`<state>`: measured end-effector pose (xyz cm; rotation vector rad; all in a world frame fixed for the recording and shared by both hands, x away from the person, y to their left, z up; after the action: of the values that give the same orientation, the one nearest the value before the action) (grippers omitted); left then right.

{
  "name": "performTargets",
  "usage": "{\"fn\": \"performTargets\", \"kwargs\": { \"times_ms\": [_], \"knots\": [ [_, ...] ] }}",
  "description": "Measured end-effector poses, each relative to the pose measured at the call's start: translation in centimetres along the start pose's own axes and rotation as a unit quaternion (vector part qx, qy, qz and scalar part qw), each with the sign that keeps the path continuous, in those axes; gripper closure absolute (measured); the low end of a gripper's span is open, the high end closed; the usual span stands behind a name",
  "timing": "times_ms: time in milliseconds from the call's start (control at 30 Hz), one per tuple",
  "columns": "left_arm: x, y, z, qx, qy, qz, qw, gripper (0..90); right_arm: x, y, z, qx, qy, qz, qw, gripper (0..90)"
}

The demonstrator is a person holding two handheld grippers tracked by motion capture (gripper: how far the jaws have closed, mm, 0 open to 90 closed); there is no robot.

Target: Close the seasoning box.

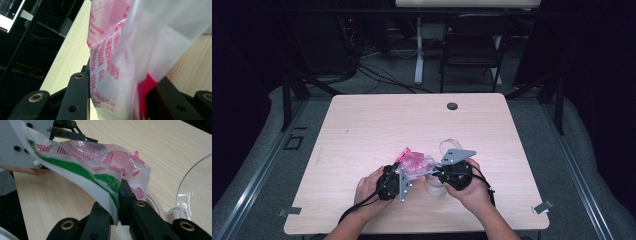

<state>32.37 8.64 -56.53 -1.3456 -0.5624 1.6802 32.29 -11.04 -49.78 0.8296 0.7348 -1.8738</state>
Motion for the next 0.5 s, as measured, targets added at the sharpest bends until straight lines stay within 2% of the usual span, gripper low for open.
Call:
{"fn": "performTargets", "kwargs": {
  "times_ms": [133, 200, 333, 500],
  "knots": [
    [0.3, 0.0, -0.4, 0.016, -0.008, 0.016, 0.9997, 68.1, -0.2, -0.2, 0.1, -0.007, 0.005, 0.001, 1.0000, 85.6],
    [0.6, 0.0, -0.6, 0.033, -0.017, 0.030, 0.9989, 68.4, -0.3, -0.2, 0.2, -0.009, 0.014, 0.001, 0.9999, 81.8],
    [1.0, -0.1, -1.0, 0.058, -0.027, 0.058, 0.9963, 68.9, -0.4, -0.2, 0.2, -0.010, 0.024, -0.001, 0.9997, 71.0],
    [1.4, -0.1, -1.4, 0.077, -0.035, 0.078, 0.9933, 69.2, -0.5, -0.1, 0.4, -0.002, 0.036, 0.001, 0.9993, 60.3]
  ]
}}
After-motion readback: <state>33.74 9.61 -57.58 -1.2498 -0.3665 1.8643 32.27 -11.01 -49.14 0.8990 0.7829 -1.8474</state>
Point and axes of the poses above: each handheld gripper's, and its own axes: z roughly backward along the jaws, x roughly out of its underside, y roughly to its right, the point moved 3 cm from there along -z, roughly forward along the jaws, and after that the axes turned 15 degrees about -x, right-handed, at the moved point
